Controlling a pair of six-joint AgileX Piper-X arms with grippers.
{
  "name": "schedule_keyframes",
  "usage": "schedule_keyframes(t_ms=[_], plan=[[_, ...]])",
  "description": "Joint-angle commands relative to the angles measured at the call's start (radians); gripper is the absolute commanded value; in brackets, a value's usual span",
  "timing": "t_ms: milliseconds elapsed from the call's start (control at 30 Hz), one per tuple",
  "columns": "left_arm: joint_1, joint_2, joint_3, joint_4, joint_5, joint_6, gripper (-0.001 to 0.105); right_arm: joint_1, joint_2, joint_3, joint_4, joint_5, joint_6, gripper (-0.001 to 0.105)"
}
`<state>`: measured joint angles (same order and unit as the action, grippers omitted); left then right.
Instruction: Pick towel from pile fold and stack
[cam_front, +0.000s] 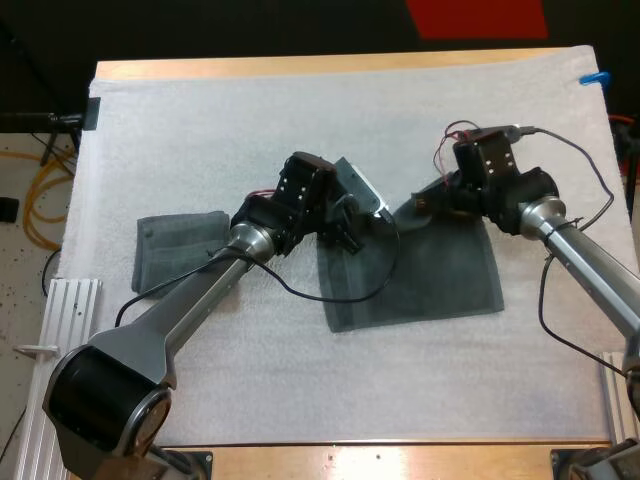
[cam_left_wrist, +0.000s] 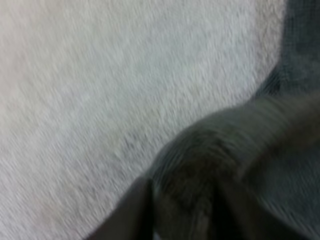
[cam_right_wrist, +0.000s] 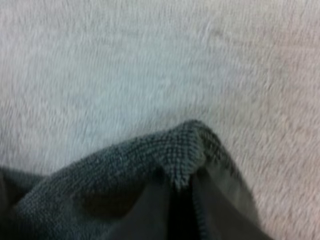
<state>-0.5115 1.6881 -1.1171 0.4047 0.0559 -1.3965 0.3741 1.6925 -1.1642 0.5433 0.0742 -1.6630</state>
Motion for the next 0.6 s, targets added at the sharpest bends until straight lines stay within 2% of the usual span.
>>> schedule_keyframes(t_ms=[0,133,233,400,567], plan=[[0.000,-0.005,-0.007,-0.030,-0.019,0.018,0.044,-0.020,-0.005,-0.014,-0.020,-0.007,-0.008,0.015],[0.000,-0.005,-0.074,0.010,-0.100,0.027,0.047,-0.067,-0.008,-0.057,0.002,-0.038,-0.008,0.051],[0.000,-0.007,-0.156,0.102,-0.142,0.050,0.047,-0.097,-0.025,-0.114,0.040,-0.033,-0.011,0.066],[0.000,-0.047,-0.278,0.253,-0.197,0.049,0.047,-0.116,-0.105,-0.167,0.079,-0.025,-0.045,0.067],[0.000,-0.155,-0.293,0.328,-0.203,-0.013,0.047,-0.116,-0.220,-0.168,0.125,-0.025,-0.063,0.067]])
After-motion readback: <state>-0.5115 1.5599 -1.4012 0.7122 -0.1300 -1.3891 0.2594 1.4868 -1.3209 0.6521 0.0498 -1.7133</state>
